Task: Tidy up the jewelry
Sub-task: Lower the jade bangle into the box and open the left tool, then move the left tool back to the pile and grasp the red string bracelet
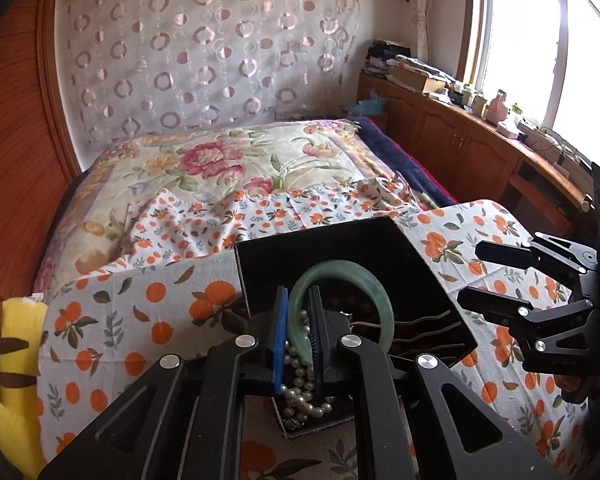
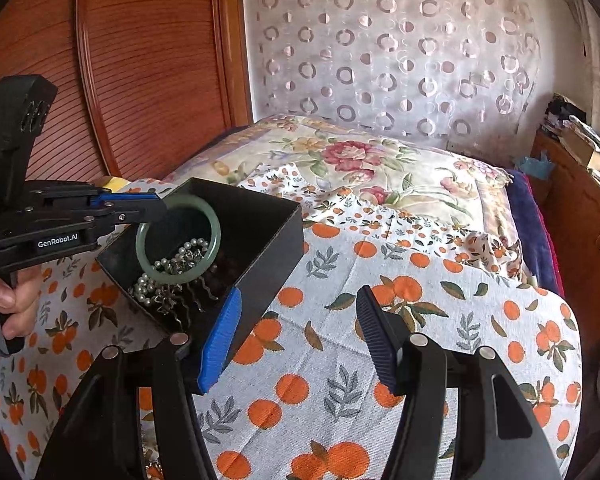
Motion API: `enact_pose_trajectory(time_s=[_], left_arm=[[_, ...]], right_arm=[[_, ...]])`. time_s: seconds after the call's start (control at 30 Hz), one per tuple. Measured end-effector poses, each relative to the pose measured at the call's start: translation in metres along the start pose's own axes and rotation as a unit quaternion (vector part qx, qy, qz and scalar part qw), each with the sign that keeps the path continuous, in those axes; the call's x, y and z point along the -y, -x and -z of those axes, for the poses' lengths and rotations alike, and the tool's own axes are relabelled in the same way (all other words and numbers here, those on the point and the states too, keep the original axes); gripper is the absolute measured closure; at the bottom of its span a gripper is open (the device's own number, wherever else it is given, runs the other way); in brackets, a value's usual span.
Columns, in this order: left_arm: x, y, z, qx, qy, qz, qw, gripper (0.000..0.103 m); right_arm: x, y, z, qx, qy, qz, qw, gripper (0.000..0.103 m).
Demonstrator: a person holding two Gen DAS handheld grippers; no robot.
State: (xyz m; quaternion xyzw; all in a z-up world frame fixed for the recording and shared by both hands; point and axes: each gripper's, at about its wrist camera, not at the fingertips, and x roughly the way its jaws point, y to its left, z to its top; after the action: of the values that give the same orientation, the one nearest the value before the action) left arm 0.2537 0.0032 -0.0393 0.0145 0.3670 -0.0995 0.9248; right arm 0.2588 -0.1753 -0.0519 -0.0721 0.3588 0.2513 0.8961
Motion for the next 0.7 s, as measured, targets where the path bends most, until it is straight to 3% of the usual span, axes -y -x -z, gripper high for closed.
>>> enact_pose_trajectory(time_s=[0.33, 0.7], left_arm=[[0.012, 0.033, 0.018, 0.013, -0.010, 0.011, 0.9998, 0.088], [0.036, 0.054, 0.070, -0.013, -0.032, 0.031, 0.9990, 0.079]], right_arm=[[-0.016, 0.030, -0.001, 0.018, 0.013, 0.010, 1.000, 0.041], [-0.036, 0.060, 0.046, 0.002, 0.002, 0.011, 1.000, 0.041]])
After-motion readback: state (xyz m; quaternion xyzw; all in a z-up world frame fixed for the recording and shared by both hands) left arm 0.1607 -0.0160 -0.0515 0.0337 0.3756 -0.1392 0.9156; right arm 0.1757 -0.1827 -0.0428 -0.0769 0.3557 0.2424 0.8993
